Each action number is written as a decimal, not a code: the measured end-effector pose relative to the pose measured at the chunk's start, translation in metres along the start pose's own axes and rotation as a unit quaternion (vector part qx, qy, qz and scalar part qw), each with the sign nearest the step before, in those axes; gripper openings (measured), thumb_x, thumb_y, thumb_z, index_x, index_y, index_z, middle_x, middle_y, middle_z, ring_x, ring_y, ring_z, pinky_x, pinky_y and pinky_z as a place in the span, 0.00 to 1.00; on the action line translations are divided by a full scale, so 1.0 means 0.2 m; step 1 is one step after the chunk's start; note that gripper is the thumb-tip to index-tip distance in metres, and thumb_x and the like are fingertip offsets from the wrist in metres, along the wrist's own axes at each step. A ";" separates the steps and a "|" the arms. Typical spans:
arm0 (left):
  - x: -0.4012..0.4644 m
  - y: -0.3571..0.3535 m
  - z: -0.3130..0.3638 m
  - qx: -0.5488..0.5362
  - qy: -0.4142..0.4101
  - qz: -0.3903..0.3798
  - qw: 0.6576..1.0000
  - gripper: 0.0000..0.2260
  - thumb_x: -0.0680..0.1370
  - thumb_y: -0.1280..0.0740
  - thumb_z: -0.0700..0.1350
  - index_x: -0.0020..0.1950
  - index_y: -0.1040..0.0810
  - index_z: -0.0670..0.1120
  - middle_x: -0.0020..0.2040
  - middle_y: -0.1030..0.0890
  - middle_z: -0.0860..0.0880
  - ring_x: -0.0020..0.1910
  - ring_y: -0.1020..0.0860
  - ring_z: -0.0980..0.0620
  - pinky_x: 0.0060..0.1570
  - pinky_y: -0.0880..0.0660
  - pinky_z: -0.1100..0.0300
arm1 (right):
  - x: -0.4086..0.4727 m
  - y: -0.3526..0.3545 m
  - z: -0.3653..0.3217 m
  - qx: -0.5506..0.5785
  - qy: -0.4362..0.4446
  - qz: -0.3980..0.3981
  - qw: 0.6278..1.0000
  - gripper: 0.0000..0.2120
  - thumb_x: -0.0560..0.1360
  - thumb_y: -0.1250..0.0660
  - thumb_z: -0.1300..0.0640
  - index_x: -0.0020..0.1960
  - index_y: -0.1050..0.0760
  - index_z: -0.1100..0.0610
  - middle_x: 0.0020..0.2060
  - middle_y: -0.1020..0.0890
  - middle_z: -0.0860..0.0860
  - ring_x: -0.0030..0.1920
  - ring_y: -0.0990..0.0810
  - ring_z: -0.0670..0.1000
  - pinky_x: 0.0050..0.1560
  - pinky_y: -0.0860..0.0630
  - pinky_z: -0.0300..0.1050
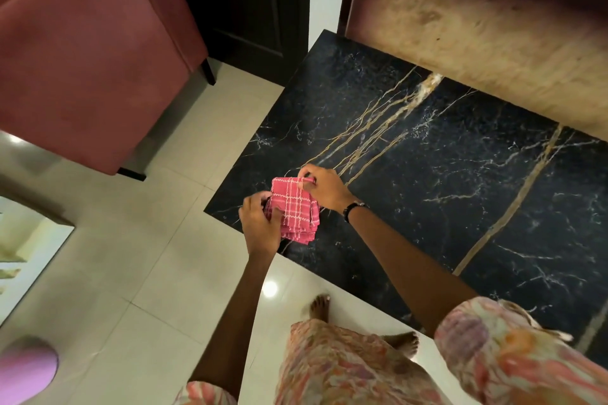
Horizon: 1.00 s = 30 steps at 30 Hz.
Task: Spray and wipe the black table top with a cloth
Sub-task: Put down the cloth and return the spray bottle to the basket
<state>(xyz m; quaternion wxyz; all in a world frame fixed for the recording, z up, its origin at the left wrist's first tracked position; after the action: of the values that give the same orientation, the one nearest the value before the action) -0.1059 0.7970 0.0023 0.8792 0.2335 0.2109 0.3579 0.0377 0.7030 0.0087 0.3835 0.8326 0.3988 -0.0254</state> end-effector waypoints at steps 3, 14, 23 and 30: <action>0.03 -0.02 -0.01 0.007 0.029 -0.033 0.999 0.25 0.73 0.34 0.58 0.61 0.27 0.41 0.61 0.26 0.40 0.58 0.27 0.43 0.55 0.27 0.49 | 0.01 -0.04 0.06 -0.060 -0.016 0.000 0.998 0.14 0.75 0.32 0.61 0.60 0.26 0.59 0.57 0.25 0.57 0.59 0.26 0.56 0.61 0.30 0.49; 0.02 -0.04 0.05 -0.058 0.113 -0.078 0.989 0.22 0.72 0.27 0.44 0.62 0.31 0.42 0.58 0.20 0.41 0.54 0.20 0.43 0.53 0.25 0.52 | -0.12 -0.08 0.14 -0.014 -0.048 0.063 0.997 0.15 0.71 0.27 0.56 0.55 0.22 0.60 0.51 0.23 0.55 0.54 0.26 0.52 0.56 0.29 0.44; -0.32 -0.26 0.43 -0.172 0.012 -0.186 0.967 0.15 0.73 0.29 0.44 0.57 0.29 0.51 0.51 0.21 0.53 0.51 0.21 0.53 0.51 0.23 0.56 | -0.71 0.33 0.29 0.202 -0.025 0.211 0.956 0.16 0.70 0.27 0.63 0.55 0.26 0.58 0.46 0.19 0.50 0.43 0.21 0.40 0.47 0.26 0.29; -0.69 -0.75 0.87 -0.218 -0.026 -0.330 0.918 0.13 0.72 0.28 0.42 0.55 0.25 0.47 0.49 0.19 0.50 0.47 0.19 0.54 0.43 0.22 0.64 | -1.30 0.80 0.64 0.262 -0.105 0.306 0.909 0.12 0.70 0.25 0.58 0.53 0.20 0.53 0.44 0.15 0.48 0.44 0.17 0.46 0.50 0.20 0.45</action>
<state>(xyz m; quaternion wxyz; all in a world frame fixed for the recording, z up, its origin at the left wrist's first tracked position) -0.0230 0.5574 0.0856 0.9818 -0.0374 0.1695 0.0778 0.0036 0.3889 0.1081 0.1805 0.9769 0.0608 -0.0969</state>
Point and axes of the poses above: each hand's wrist, its own x-axis towards the middle knuckle, its own y-axis out of the back of the hand, z = x × y, the point moved 5 cm from there along x, towards the middle knuckle
